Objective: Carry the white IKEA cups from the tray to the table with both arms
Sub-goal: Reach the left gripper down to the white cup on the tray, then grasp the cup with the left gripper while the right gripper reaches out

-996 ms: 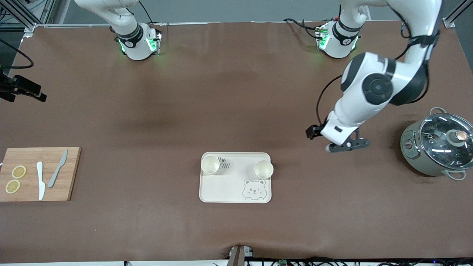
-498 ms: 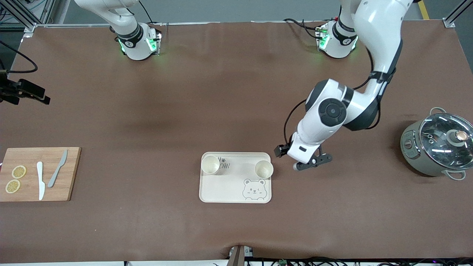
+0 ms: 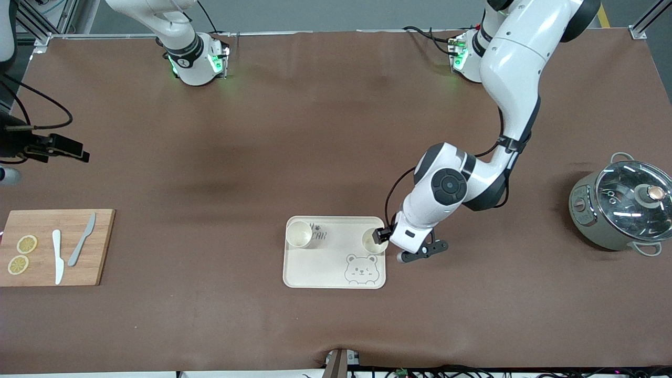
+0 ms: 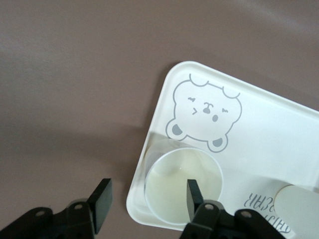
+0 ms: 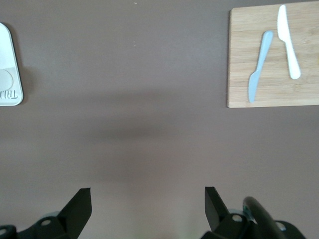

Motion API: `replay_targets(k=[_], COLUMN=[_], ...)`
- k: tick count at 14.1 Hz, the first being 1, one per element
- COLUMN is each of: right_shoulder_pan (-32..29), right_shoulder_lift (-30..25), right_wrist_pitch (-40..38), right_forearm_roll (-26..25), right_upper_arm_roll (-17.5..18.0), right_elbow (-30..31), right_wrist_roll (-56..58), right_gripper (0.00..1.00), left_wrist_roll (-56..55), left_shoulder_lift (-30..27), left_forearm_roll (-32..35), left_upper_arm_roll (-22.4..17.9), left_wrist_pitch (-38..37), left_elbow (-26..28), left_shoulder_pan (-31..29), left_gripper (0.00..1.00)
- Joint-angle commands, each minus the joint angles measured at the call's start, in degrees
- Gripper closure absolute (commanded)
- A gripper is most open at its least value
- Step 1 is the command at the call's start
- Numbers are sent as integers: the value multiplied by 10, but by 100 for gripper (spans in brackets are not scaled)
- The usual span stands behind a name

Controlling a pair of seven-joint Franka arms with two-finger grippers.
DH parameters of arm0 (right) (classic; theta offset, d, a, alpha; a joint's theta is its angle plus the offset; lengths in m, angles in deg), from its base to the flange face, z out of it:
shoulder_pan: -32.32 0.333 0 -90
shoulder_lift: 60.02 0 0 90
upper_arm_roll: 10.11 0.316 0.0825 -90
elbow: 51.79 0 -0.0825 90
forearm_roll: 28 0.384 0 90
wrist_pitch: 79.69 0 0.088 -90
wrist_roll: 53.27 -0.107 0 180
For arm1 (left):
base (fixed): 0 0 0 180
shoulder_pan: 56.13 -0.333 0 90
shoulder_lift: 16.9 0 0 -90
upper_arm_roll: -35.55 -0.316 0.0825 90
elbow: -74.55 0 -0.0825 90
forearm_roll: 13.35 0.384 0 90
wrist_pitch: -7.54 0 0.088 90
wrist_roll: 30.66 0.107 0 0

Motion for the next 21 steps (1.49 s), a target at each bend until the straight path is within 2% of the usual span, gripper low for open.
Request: replay_targets(k=[1, 3, 5, 6, 9, 12, 15, 20, 21], right_shoulder_pan=[-8, -6, -2, 0, 20, 23, 46, 96, 101], right_shoulder_lift=[3, 3, 6, 13, 34, 94, 124, 187, 201], right_wrist_pitch=[-4, -4, 2, 10, 23, 52, 109, 178, 195], right_forearm_roll=[15, 16, 17, 25, 20, 22, 28, 34, 48], right_upper_arm_roll=[5, 5, 5, 6, 7, 7, 8, 8, 9], right_elbow=[-12, -14, -15, -15, -17, -57, -58, -59, -59], right_wrist_roll=[0, -1, -2, -2, -4, 1, -2, -8, -10], right_gripper=[0, 0, 0, 0, 0, 0, 0, 0, 0], left_wrist_roll=[-15, -14, -14, -14, -14, -13, -12, 14, 36], left_shoulder_lift=[20, 27, 33, 33, 32, 17, -17, -84, -99], left_forearm_roll=[6, 6, 6, 6, 7, 8, 8, 16, 16], left_upper_arm_roll=[-7, -7, -7, -7, -6, -6, -6, -7, -6], left_wrist_pitch=[16, 17, 17, 16, 16, 16, 8, -80, -99], left_elbow=[-17, -16, -15, -14, -14, -16, -13, -10, -1], left_shoulder_pan=[12, 11, 12, 11, 14, 16, 9, -19, -29], left_gripper=[39, 49, 65, 76, 100, 100, 100, 100, 100])
